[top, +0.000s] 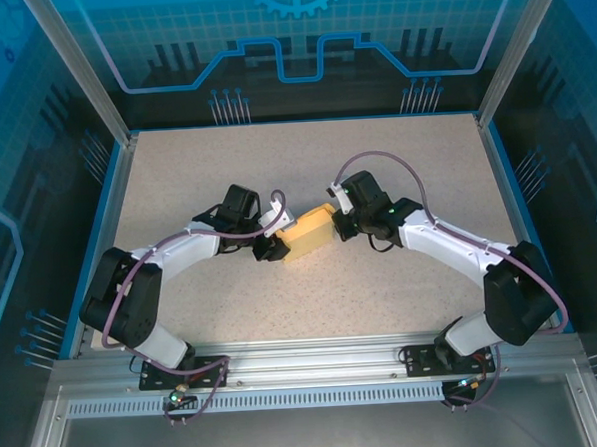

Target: Fold the paper box

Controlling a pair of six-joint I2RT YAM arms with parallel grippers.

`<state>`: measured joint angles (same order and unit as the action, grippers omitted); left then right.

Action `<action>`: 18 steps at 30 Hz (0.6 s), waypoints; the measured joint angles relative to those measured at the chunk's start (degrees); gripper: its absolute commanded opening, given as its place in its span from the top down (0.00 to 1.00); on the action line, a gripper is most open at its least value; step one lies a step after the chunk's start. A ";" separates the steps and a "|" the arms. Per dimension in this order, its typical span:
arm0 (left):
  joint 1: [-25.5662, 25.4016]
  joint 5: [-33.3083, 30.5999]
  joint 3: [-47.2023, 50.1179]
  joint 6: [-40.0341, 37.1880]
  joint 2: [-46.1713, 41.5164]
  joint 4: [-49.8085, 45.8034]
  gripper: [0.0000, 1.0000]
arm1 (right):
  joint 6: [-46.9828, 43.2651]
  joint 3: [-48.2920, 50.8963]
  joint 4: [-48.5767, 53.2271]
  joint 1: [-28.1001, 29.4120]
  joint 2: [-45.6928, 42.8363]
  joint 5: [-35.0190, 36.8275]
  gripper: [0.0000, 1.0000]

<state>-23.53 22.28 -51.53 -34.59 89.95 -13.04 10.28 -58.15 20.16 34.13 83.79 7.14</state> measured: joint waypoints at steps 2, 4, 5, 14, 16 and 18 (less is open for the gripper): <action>0.00 -0.02 -0.20 -0.02 0.02 -0.31 0.51 | -1.18 0.00 -0.07 -0.02 -0.09 -0.04 0.84; 0.00 -0.04 -0.33 -0.02 0.02 -0.66 0.50 | -3.17 0.00 -0.09 -0.24 -0.35 -0.26 0.80; 0.00 -0.04 -0.44 -0.02 0.02 -0.87 0.49 | -4.11 0.00 -0.11 -0.48 -0.57 -0.55 0.79; 0.00 -0.44 -1.88 -0.11 0.81 -2.56 0.47 | -11.61 -0.04 -0.85 -6.14 -1.44 -7.04 0.68; 0.00 -0.44 -2.36 -0.13 1.20 -3.10 0.48 | -13.44 -0.04 -1.11 -6.49 -1.38 -8.63 0.65; 0.00 -0.42 -2.75 -0.33 1.42 -3.52 0.50 | -15.45 -0.37 -1.29 -6.49 -0.98 -10.49 0.63</action>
<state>-23.53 21.87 -54.28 -34.92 91.37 -16.56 -5.17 -58.52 18.87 27.64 82.81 -3.36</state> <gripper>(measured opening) 0.512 0.353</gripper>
